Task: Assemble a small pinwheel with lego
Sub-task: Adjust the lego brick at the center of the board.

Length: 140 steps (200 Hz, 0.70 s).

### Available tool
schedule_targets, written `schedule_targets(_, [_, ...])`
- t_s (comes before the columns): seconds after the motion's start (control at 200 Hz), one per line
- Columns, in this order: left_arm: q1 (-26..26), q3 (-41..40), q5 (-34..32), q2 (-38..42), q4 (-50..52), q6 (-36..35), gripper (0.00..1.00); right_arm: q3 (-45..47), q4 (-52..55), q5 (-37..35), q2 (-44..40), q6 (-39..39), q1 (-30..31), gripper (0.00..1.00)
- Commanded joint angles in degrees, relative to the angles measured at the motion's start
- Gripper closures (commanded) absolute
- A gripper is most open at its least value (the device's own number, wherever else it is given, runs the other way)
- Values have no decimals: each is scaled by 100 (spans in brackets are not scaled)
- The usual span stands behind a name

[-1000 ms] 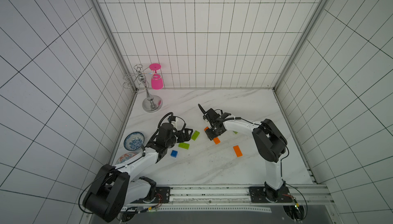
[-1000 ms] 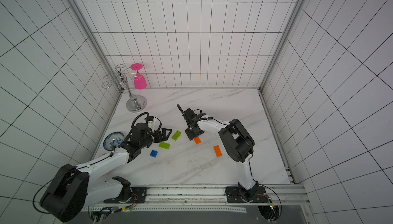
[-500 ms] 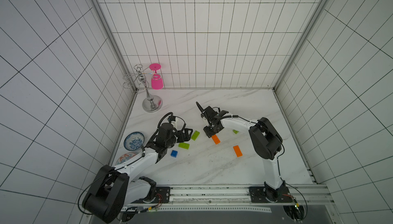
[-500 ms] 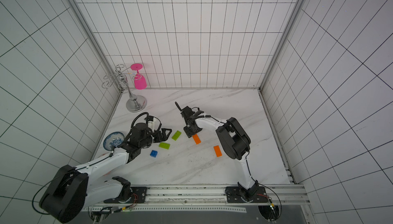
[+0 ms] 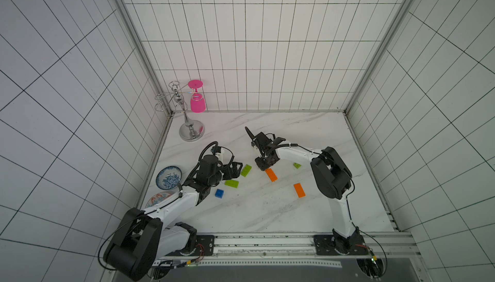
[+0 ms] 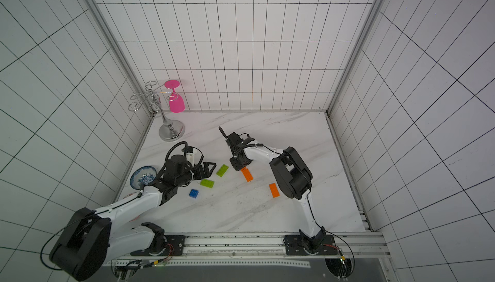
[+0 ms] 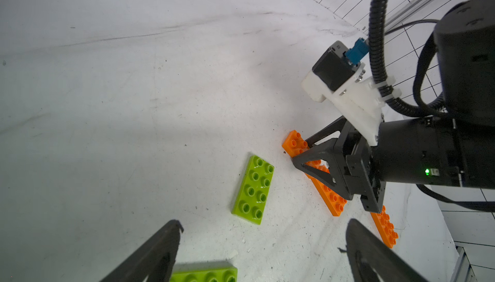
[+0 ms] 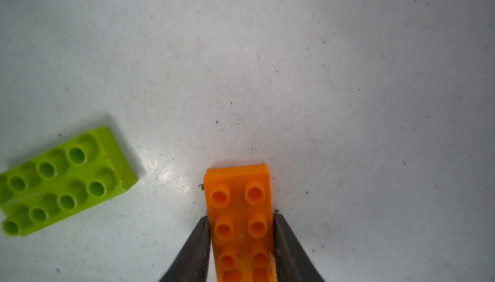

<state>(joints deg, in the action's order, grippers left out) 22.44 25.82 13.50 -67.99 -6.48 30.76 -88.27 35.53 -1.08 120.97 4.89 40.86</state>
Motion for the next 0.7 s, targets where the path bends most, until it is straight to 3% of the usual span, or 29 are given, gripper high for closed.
schedule_targets(0.0, [-20,80,-46,44,-54,-53,3,61,471,-146,308,61,-32,62])
schedule_targets(0.695, [-20,70,161,-53,-231,-14,3,398,360,-18,67,160,-228,64])
